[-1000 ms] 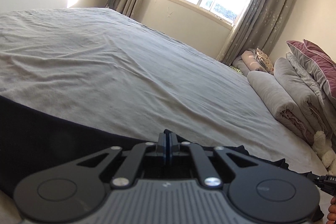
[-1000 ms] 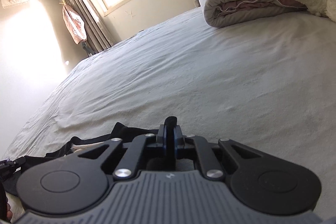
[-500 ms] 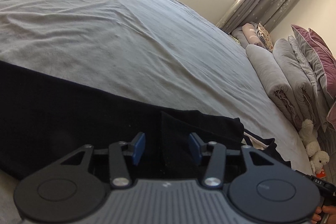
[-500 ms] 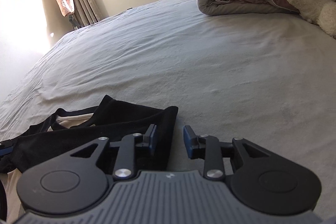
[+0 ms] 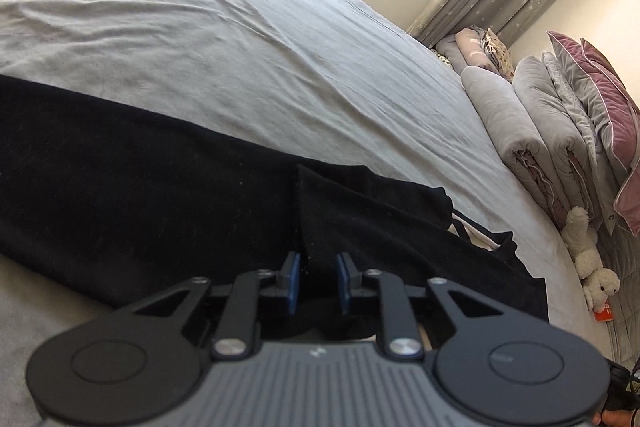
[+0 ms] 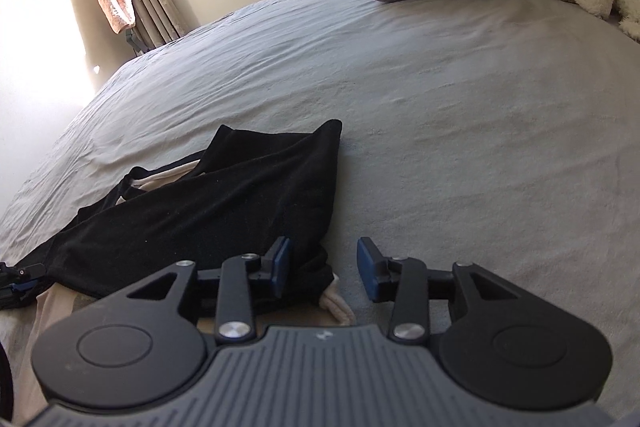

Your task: Fold clothes

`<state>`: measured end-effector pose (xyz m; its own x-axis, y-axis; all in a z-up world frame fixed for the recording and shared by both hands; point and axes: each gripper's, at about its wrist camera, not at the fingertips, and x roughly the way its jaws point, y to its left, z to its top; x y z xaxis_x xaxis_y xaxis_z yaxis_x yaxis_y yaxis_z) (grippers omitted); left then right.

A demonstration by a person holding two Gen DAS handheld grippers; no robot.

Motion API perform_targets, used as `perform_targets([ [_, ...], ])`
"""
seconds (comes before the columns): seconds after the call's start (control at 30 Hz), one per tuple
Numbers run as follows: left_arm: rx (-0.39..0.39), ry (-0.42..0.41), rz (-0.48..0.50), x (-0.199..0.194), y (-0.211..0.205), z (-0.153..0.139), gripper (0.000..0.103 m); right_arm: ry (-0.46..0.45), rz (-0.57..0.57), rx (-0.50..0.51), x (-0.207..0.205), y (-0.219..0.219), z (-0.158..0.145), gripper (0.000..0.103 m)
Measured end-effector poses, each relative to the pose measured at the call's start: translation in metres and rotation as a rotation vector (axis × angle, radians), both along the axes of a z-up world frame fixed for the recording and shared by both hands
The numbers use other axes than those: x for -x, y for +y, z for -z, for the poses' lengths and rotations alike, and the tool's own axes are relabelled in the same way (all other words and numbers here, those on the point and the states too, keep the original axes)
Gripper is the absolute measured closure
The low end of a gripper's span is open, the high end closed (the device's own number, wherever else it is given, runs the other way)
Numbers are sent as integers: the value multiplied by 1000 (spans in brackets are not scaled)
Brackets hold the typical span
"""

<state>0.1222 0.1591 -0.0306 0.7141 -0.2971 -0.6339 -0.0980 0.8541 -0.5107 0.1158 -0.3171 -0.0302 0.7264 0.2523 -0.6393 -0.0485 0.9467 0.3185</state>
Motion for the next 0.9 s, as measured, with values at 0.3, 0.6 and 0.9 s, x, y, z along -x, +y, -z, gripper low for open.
perform_targets([
  [0.3, -28, 34, 47, 0, -5, 0, 85, 26, 91, -246, 0, -40, 12, 95],
  [0.6, -205, -72, 122, -1, -40, -50, 63, 43, 143, -349, 29, -55, -26, 74],
  [0.9, -243, -107, 540, -51, -162, -60, 42, 0, 234, -515, 56, -41, -9, 74],
])
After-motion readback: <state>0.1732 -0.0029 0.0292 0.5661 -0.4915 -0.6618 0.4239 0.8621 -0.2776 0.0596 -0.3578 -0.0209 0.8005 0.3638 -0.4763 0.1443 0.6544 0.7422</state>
